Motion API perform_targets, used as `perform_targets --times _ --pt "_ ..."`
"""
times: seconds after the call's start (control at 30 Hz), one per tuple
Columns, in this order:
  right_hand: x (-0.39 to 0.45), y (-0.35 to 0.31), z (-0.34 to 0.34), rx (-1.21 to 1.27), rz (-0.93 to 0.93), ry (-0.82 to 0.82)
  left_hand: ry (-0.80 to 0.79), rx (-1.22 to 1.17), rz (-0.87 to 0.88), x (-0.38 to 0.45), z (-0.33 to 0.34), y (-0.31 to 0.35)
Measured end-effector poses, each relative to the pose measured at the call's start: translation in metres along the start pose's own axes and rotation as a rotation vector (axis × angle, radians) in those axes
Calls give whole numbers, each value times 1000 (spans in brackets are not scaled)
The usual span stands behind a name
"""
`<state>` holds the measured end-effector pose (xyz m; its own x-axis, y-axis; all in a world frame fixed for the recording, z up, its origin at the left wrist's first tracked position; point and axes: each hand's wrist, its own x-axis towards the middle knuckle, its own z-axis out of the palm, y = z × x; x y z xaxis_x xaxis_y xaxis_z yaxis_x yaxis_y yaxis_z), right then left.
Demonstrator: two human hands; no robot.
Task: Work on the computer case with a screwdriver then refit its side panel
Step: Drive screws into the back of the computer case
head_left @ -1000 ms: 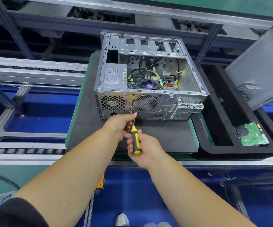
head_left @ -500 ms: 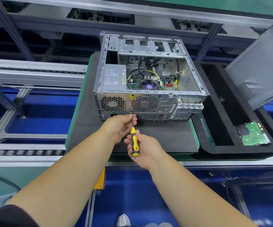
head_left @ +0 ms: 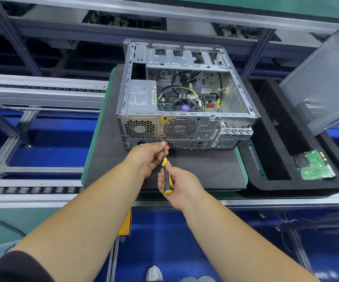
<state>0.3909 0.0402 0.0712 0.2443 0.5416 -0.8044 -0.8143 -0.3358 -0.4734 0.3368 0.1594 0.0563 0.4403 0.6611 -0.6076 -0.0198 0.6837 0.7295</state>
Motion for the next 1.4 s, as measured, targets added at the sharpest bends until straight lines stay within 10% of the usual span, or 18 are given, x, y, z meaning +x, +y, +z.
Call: perform_targets --times 0.67,1.03,1.4 --pt "-19 -16 -24 -221 2 -41 -76 5 -10 -23 1 2" --pt "-62 -52 -19 -771 -481 -78 -92 57 305 -71 15 51" --pt "-85 -103 -37 -773 -765 -32 -130 251 590 -91 54 76"
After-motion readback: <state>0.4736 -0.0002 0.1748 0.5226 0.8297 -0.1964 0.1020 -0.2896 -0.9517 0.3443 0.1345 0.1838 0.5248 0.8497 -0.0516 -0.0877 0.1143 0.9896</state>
